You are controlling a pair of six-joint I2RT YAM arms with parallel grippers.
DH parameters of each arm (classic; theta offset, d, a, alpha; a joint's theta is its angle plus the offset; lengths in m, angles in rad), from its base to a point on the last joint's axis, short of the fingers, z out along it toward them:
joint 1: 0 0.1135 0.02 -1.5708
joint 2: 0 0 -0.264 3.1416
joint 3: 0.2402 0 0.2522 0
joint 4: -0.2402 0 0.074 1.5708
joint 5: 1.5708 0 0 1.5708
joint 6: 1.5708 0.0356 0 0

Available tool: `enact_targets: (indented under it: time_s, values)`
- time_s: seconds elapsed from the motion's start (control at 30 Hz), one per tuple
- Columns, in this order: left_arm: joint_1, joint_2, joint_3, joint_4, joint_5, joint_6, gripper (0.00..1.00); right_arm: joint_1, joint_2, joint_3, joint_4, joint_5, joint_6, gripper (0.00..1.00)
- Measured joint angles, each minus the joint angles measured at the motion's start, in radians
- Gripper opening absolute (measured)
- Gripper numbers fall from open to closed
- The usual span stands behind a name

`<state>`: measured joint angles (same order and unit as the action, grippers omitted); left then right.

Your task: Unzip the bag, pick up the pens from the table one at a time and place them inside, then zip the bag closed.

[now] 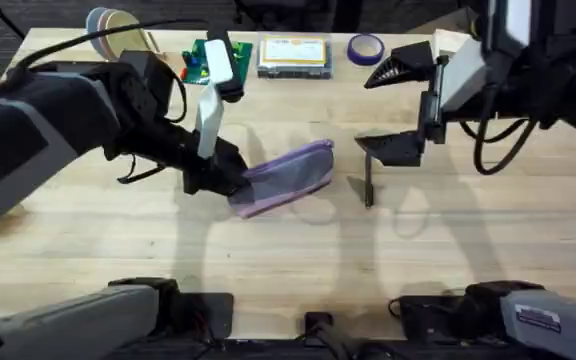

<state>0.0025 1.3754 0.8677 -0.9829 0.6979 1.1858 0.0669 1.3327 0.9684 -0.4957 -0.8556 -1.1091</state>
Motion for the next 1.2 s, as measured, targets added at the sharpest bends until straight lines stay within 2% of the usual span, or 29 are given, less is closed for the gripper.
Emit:
enact_targets:
  time_s: [0.33, 0.77, 1.07, 1.2]
  values:
    - [0.000, 0.000, 0.000, 0.000, 0.000, 0.000, 0.042, 0.006, 0.019, 0.000, 0.000, -0.019, -0.003, 0.998]
    - [0.000, 0.000, 0.000, 0.000, 0.000, 0.000, 0.042, 0.073, 0.204, 0.000, 0.003, -0.013, -0.023, 0.997]
    - [0.000, 0.000, 0.000, 0.000, 0.000, 0.000, 0.042, 0.094, 0.313, 0.000, 0.066, -0.013, -0.051, 0.894]
    - [0.000, 0.000, 0.000, 0.000, 0.000, 0.000, 0.042, 0.095, 0.325, 0.000, 0.077, -0.013, -0.052, 0.741]
